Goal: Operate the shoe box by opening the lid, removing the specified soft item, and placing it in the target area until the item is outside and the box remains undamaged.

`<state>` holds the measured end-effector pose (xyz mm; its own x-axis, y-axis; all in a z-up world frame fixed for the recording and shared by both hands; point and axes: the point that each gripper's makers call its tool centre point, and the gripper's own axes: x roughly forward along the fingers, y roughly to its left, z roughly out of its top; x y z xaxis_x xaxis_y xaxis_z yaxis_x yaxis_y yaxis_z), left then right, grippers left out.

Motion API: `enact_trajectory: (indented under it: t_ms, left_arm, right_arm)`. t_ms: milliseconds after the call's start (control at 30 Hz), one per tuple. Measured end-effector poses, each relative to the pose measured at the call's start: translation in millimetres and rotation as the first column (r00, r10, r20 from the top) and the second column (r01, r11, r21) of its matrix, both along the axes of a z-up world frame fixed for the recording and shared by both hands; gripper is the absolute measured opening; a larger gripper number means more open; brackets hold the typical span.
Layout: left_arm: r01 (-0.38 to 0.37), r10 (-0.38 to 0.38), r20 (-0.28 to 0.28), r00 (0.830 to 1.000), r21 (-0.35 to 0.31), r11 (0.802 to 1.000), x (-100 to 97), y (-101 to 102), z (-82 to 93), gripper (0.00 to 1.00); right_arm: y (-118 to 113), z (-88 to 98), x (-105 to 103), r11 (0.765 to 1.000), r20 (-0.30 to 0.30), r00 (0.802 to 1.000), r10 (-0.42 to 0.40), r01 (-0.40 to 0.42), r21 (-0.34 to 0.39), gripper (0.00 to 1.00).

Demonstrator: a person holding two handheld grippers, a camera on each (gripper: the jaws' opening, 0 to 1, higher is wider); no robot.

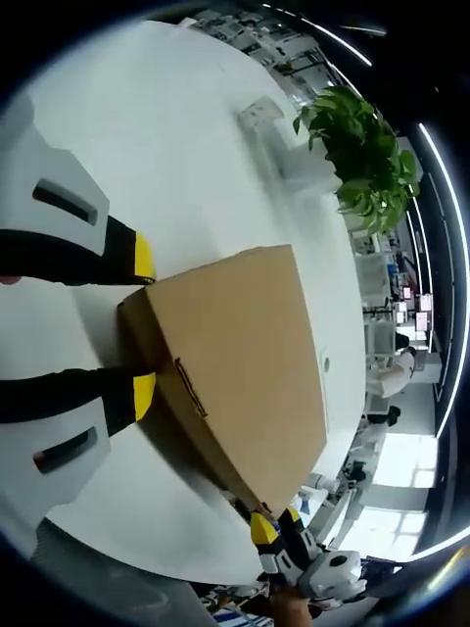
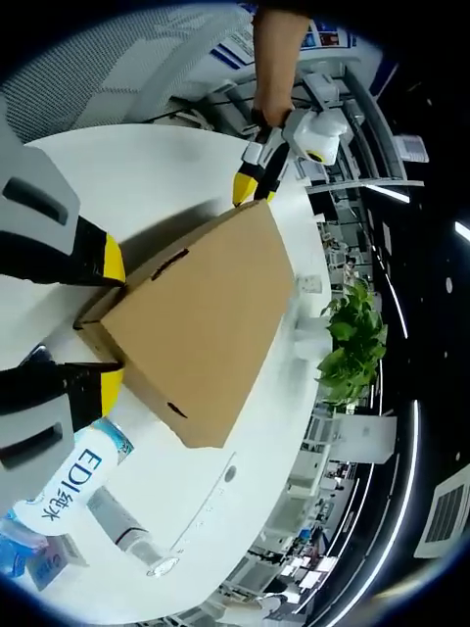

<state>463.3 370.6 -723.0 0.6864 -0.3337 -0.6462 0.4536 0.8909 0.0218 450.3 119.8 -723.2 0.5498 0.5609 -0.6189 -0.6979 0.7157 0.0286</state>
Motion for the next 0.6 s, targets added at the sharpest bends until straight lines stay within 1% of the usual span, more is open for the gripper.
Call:
enact_trajectory:
  t_ms: [100, 167, 400, 467, 533, 600]
  left_arm:
    - [0.013, -0.012, -0.005, 1.000, 0.008, 1.000, 3.9, 0.2, -0.1, 0.30]
    - [0.022, -0.022, -0.010, 1.000, 0.012, 1.000, 5.5, -0.3, 0.0, 0.30]
    - [0.040, -0.039, -0.009, 0.999, 0.031, 0.999, 5.8, 0.3, -0.5, 0.31]
    - [0.038, -0.037, -0.019, 0.999, 0.040, 0.998, 5.1, 0.7, -0.4, 0.30]
    - [0.046, -0.045, -0.019, 0.999, 0.045, 0.998, 3.9, -0.3, 0.8, 0.33]
    - [0.042, -0.041, -0.020, 0.999, 0.047, 0.998, 3.2, 0.7, 1.4, 0.39]
  right_arm:
    - [0.4, 0.4, -0.9, 1.000, -0.007, 1.000, -0.018, 0.018, 0.017, 0.26]
    - [0.0, 0.2, -1.4, 1.000, 0.001, 1.000, -0.015, 0.015, 0.011, 0.26]
    - [-0.6, 1.1, -1.1, 0.999, -0.002, 1.000, -0.025, 0.025, 0.026, 0.26]
    - [-1.5, 1.5, -0.9, 0.999, -0.006, 0.999, -0.032, 0.032, 0.030, 0.26]
    - [-1.7, 3.9, -1.4, 0.998, -0.006, 0.999, -0.041, 0.041, 0.039, 0.26]
    - [-4.5, 7.8, -0.5, 0.998, 0.011, 0.998, -0.055, 0.054, 0.036, 0.29]
